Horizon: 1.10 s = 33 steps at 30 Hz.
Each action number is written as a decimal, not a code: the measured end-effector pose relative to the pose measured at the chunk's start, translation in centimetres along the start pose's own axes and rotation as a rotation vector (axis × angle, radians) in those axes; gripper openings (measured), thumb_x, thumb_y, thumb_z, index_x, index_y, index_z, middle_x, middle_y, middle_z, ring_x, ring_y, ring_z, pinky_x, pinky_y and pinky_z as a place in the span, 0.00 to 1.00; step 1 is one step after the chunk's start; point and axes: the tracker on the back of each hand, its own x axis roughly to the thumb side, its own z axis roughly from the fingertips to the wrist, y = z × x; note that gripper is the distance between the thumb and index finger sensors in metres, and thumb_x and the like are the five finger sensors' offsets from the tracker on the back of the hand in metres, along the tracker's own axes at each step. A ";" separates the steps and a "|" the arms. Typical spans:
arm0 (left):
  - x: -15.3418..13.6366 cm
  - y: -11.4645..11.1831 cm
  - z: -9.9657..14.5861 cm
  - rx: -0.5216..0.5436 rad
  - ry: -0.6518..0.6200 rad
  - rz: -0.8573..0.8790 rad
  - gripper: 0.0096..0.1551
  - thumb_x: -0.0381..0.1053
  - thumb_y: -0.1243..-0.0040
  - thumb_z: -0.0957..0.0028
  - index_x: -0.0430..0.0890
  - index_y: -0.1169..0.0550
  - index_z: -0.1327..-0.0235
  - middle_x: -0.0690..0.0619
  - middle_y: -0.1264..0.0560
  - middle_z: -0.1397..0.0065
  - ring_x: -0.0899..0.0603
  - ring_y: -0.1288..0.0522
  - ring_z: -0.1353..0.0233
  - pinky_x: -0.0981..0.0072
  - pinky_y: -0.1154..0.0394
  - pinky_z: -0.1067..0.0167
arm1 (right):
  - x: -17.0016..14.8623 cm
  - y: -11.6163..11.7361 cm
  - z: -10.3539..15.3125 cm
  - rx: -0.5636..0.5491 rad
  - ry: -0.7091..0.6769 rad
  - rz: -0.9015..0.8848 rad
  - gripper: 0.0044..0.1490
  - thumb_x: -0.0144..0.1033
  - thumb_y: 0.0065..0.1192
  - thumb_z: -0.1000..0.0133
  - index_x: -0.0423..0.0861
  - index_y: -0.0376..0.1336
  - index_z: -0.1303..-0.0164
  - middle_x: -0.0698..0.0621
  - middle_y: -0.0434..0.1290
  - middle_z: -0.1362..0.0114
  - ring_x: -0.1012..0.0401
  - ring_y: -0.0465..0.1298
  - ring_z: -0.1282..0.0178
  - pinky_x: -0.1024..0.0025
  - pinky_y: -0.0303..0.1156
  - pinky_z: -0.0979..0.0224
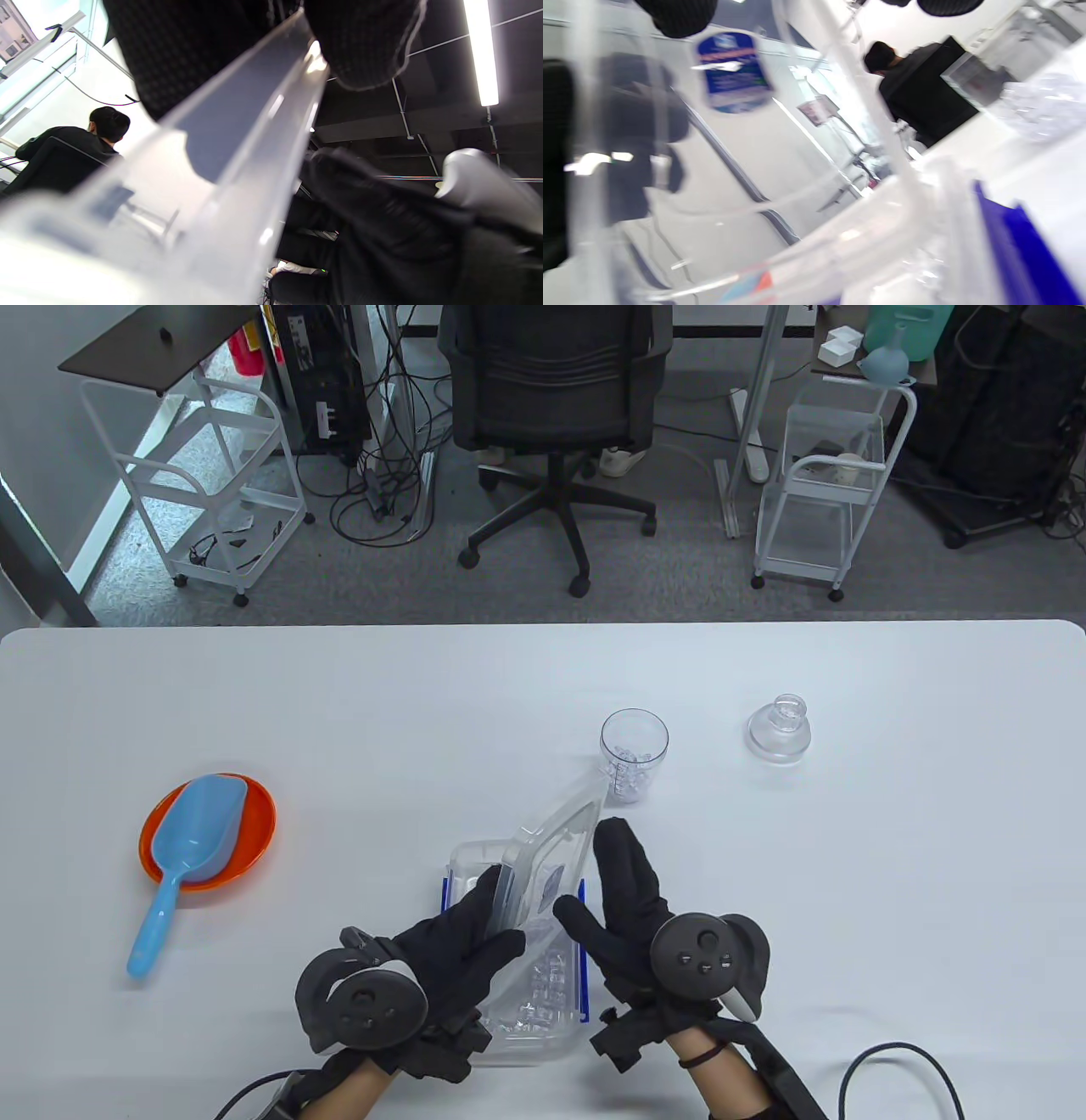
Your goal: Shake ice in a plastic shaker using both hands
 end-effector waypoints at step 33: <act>-11.4 -0.2 0.6 -0.424 0.468 0.049 0.45 0.63 0.54 0.38 0.29 0.32 0.23 0.24 0.31 0.28 0.32 0.20 0.40 0.59 0.21 0.49 | 0.4 2.4 0.1 0.125 0.087 0.033 0.45 0.43 0.58 0.41 0.27 0.50 0.24 0.23 0.76 0.42 0.57 0.88 0.68 0.76 0.83 0.76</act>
